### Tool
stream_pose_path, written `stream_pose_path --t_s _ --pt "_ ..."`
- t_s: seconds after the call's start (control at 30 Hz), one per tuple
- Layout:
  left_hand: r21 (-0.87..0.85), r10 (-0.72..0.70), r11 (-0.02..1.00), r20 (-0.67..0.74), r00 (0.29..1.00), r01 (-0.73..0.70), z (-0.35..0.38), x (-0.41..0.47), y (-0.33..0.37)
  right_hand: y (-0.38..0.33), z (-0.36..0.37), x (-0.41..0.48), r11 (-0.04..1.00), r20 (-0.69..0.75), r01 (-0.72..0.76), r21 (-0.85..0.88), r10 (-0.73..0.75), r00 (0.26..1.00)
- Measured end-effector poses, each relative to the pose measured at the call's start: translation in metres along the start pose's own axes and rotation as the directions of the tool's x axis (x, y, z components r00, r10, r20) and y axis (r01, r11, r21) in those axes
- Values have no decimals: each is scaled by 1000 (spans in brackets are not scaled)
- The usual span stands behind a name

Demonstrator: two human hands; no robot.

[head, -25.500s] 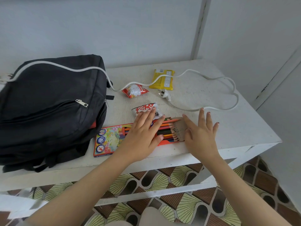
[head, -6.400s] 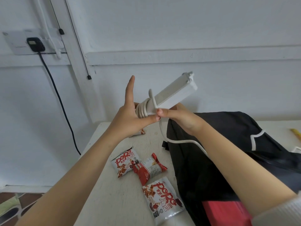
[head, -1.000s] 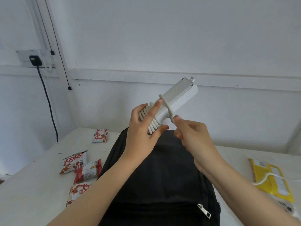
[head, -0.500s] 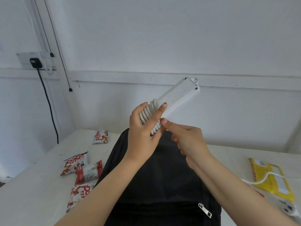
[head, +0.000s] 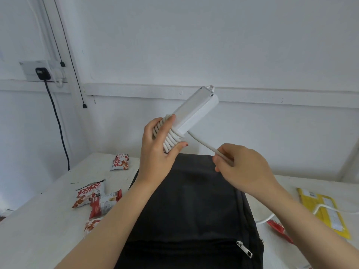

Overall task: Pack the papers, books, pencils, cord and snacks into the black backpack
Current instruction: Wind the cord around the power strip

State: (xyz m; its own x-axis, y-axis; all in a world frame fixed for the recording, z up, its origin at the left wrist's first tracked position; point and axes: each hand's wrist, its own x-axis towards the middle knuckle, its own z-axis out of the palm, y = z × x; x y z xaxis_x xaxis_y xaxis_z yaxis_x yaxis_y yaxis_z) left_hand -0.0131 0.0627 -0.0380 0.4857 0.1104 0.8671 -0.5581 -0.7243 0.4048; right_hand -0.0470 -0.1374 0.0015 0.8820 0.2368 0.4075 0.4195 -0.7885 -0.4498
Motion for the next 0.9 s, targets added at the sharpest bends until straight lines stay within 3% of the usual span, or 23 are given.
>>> stream_pose_path --t_s 0.1,0.3,0.5,0.67,0.9 --pt "-20 -65 998 -23 998 65 -3 4 -4 8 -2 -1 987 -11 158 -33 -158 987" --pt "44 -118 992 -24 993 119 -3 5 -11 13 -7 -2 969 -14 245 -33 -246 969" --pt "-108 -241 967 -99 965 230 0 4 -4 5 -4 -6 913 -36 402 -64 -405 914" --pt "-139 -261 960 -144 955 242 1 8 -3 7 -8 -10 905 -47 419 -70 -422 905" --pt "-76 -211 975 -48 976 207 4 5 -7 13 -16 -8 902 11 402 -156 -405 914"
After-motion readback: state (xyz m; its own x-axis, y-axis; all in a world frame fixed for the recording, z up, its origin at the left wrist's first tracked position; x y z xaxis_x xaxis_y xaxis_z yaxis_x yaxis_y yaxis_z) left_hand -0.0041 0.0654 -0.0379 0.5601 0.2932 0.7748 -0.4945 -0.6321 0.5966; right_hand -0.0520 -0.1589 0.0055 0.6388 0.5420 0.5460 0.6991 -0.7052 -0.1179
